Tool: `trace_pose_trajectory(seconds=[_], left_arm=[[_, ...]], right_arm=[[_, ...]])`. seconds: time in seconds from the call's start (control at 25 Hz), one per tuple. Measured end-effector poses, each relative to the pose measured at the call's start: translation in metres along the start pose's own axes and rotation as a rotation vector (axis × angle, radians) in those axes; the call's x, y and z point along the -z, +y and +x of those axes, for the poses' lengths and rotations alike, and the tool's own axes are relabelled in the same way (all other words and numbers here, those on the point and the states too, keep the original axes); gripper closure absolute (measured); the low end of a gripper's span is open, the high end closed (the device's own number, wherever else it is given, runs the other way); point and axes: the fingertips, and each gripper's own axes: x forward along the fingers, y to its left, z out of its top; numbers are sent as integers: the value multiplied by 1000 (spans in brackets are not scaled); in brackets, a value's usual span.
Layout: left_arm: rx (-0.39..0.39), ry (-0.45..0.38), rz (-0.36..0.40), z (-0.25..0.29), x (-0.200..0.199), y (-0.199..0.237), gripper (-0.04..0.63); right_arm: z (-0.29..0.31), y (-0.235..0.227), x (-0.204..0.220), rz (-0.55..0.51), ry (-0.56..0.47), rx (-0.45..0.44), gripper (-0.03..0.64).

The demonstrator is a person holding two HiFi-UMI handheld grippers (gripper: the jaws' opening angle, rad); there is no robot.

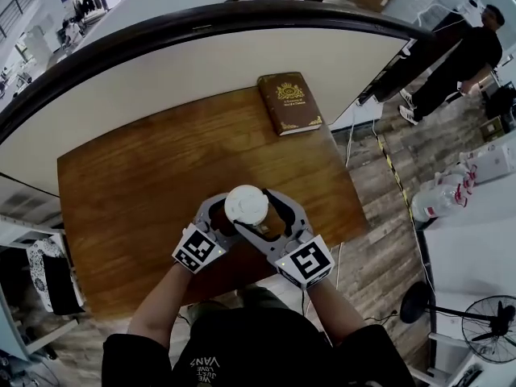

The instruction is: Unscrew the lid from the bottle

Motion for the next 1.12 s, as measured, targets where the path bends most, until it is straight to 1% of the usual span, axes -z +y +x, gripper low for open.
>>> trace_pose_trajectory(seconds=[0.2,0.32,0.4,0.64,0.76,0.84,0.92,1.12], left_arm=[[6,-13,4,3,-1,-1,235],[9,-15,11,2,0,0,235],[13,-17,17,2,0,-1,233],[16,-20,25,3,0,-1,233],[15,-22,30,3,-3,-1,233],[11,-26,29,3,-4,-2,233],[3,-27,28,1,-4,-2,233],[-5,-26,21,1,-2,0,233]], right_arm=[[-1,0,-3,-13,0,-77,291],[-1,4,-6,-36,-21,-151,291],[-2,4,-6,-43,-32,-233,291],[-3,4,-7,-73,-47,-535,291],[-5,4,-8,-84,-38,-626,291],[-6,4,-7,-98,-26,-647,291],[-7,3,-6,-106,-11,-640,291],[-9,-1,-4,-99,-24,-533,291]])
